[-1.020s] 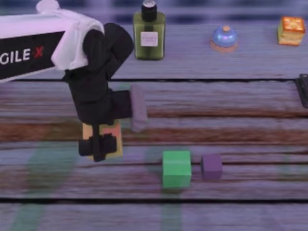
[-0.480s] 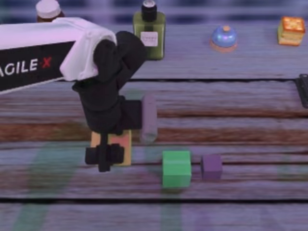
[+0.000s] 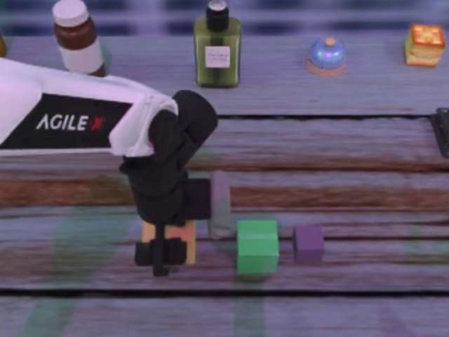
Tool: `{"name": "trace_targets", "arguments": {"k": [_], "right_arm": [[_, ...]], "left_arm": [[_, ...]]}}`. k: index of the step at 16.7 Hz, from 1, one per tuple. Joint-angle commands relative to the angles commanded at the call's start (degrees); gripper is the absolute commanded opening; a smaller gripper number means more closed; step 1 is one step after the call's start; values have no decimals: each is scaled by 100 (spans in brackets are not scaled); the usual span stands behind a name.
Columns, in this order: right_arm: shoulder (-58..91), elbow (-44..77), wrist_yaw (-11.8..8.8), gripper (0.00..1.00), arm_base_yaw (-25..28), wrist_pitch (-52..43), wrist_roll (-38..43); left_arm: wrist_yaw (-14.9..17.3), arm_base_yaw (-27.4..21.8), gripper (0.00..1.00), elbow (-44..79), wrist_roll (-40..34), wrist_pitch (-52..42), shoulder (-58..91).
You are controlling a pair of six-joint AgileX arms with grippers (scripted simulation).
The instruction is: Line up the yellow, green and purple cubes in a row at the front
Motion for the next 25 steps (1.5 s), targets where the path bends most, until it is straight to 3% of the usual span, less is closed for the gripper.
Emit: {"name": "trace_targets", "arguments": {"k": [4, 17, 25], "right_arm": [[0, 0, 0, 100, 0, 0, 0], [0, 0, 0, 100, 0, 0, 0], [0, 0, 0, 100, 0, 0, 0]], "left_arm": [[0, -1, 0, -5, 0, 7, 5], [0, -1, 98, -5, 0, 7, 5], [0, -1, 100, -5, 0, 7, 5]]}}
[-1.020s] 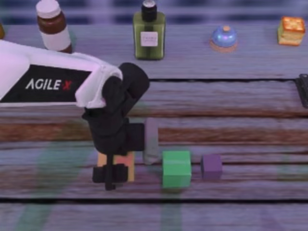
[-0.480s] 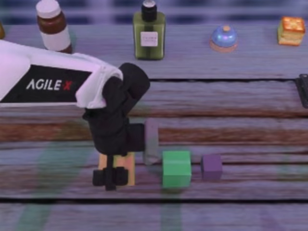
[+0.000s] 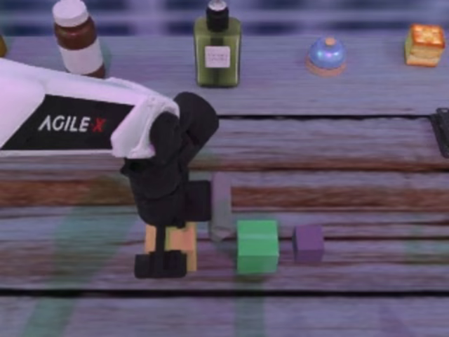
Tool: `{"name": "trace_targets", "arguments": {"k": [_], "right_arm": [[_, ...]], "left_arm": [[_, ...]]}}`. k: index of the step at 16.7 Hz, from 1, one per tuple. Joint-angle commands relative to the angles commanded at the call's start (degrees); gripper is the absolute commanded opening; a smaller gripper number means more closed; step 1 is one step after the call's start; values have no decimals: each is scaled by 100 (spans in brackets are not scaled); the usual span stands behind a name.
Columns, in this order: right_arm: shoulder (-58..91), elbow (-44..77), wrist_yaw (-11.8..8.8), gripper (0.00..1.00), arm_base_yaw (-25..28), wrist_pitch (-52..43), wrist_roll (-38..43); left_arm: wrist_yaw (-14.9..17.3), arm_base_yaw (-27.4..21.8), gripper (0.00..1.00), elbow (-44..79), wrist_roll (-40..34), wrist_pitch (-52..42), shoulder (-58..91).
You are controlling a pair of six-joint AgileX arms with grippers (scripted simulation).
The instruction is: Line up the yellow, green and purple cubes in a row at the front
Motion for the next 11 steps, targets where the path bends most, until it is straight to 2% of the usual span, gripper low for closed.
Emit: {"name": "trace_targets", "arguments": {"k": [3, 8, 11], "right_arm": [[0, 0, 0, 100, 0, 0, 0], [0, 0, 0, 100, 0, 0, 0], [0, 0, 0, 100, 0, 0, 0]], "left_arm": [[-2, 12, 100, 82, 11, -100, -40], [0, 90, 100, 650, 0, -1160, -446], [-4, 122, 100, 843, -13, -1472, -634]]}}
